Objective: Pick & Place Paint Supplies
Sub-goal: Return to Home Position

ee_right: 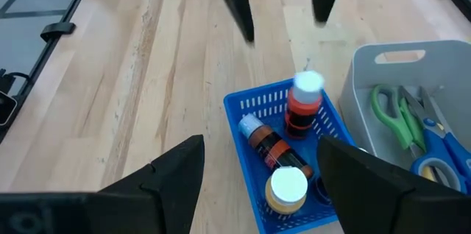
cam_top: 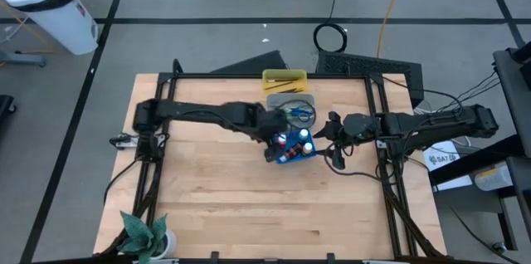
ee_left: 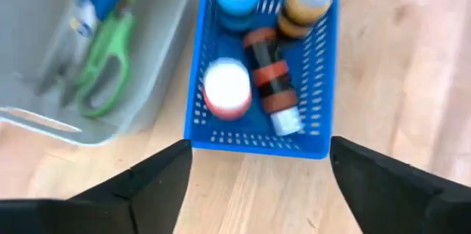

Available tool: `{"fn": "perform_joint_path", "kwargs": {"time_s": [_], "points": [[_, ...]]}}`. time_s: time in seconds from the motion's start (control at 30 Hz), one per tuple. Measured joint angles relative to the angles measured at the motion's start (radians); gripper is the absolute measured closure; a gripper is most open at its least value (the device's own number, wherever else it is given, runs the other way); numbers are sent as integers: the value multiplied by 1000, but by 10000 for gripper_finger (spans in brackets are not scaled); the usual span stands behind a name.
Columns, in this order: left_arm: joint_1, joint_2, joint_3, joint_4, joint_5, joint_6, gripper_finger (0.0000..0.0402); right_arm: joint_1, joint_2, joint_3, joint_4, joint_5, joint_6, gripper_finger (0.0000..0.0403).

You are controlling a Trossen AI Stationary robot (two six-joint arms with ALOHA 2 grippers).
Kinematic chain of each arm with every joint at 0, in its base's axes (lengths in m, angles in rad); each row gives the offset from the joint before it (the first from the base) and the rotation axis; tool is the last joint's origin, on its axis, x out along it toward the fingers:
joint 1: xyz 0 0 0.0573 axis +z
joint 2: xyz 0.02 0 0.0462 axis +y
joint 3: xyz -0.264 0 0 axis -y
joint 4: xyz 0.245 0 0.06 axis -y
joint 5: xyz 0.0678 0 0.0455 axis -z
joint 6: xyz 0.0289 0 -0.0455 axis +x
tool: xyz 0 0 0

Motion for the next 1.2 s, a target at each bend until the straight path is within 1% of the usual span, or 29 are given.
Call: {"fn": "perform_joint_path", "kwargs": {"time_s": [0.07,0.13,0.27,0.3,0.37,0.43,0.5,0.57,0.67,0.77,0.83,0.9,0.97,1.03,1.1,1.2], "points": [[0,-50,0,-16,0,7,57,0,0,0,1,0,0,156],[-1,-114,0,-72,0,32,45,0,0,0,-2,0,0,156],[-2,-275,0,-245,-22,77,31,-1,-48,12,-55,1,0,156],[1,-318,0,-300,-22,75,29,-3,-71,23,-73,1,0,156],[3,-406,0,-406,-36,26,26,-5,-129,49,-118,1,0,156],[-14,-502,-3,-461,-104,-3,24,-5,-196,78,-157,1,0,156],[-54,-606,-16,-462,-201,0,24,-5,-270,94,-189,1,0,156],[-116,-716,-49,-449,-299,-28,23,-5,-344,89,-206,1,7,156],[-244,-897,-188,-354,-456,-95,23,-3,-457,27,-183,1,36,156],[-368,-1071,-415,-193,-593,-101,23,-3,-542,-106,-50,1,54,156],[-424,-1167,-574,-64,-650,-102,23,-3,-584,-199,36,1,49,156],[-460,-1246,-721,66,-672,-92,23,-3,-618,-273,104,1,22,156],[-487,-1310,-856,202,-671,-69,23,-3,-643,-339,156,4,-9,156],[-505,-1361,-985,329,-674,-54,23,-3,-660,-407,228,26,-27,156],[-516,-1396,-1097,439,-679,-53,23,-3,-671,-474,310,63,-26,156],[-524,-1414,-1231,569,-679,-46,23,-3,-683,-552,419,108,-23,156]]}}
